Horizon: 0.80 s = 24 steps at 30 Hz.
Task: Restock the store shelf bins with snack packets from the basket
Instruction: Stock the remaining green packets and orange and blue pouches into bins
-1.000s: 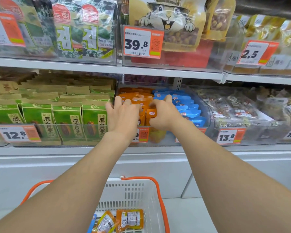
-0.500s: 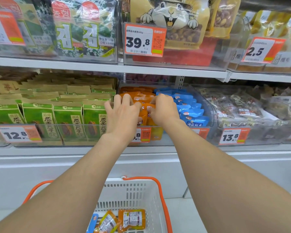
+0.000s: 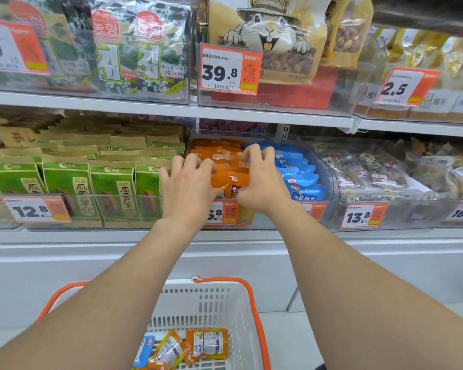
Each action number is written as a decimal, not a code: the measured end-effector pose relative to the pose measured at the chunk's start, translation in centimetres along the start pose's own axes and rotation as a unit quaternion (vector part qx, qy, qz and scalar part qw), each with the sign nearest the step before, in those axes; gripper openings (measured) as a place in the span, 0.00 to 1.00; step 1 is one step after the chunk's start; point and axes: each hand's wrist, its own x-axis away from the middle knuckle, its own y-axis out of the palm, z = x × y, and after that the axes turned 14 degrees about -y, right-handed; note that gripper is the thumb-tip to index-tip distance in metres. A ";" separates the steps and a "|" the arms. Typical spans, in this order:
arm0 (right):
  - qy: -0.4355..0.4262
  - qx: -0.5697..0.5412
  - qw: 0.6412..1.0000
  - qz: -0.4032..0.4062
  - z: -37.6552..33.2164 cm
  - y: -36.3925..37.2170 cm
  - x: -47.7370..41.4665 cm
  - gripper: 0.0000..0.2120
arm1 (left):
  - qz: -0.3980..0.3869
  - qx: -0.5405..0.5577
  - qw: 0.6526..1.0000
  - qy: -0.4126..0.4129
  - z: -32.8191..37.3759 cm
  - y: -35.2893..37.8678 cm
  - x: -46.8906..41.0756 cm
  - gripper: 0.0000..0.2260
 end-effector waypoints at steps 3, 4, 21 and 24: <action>0.002 -0.019 1.000 -0.014 -0.2 -0.6 0.4 0.32 | -0.007 0.025 1.000 0.007 -0.3 -0.6 0.5 0.17; 0.004 -0.021 1.000 -0.018 -0.3 -0.7 0.4 0.32 | -0.010 0.032 0.999 0.012 -0.5 -0.8 0.6 0.17; -0.034 0.143 0.989 -0.004 -0.5 -0.8 0.7 0.22 | -0.209 0.012 0.976 0.061 -2.8 -2.0 1.7 0.14; -0.110 0.135 0.984 0.041 -2.7 -1.2 1.2 0.11 | -0.299 -0.022 0.952 0.059 -3.7 -2.1 1.9 0.11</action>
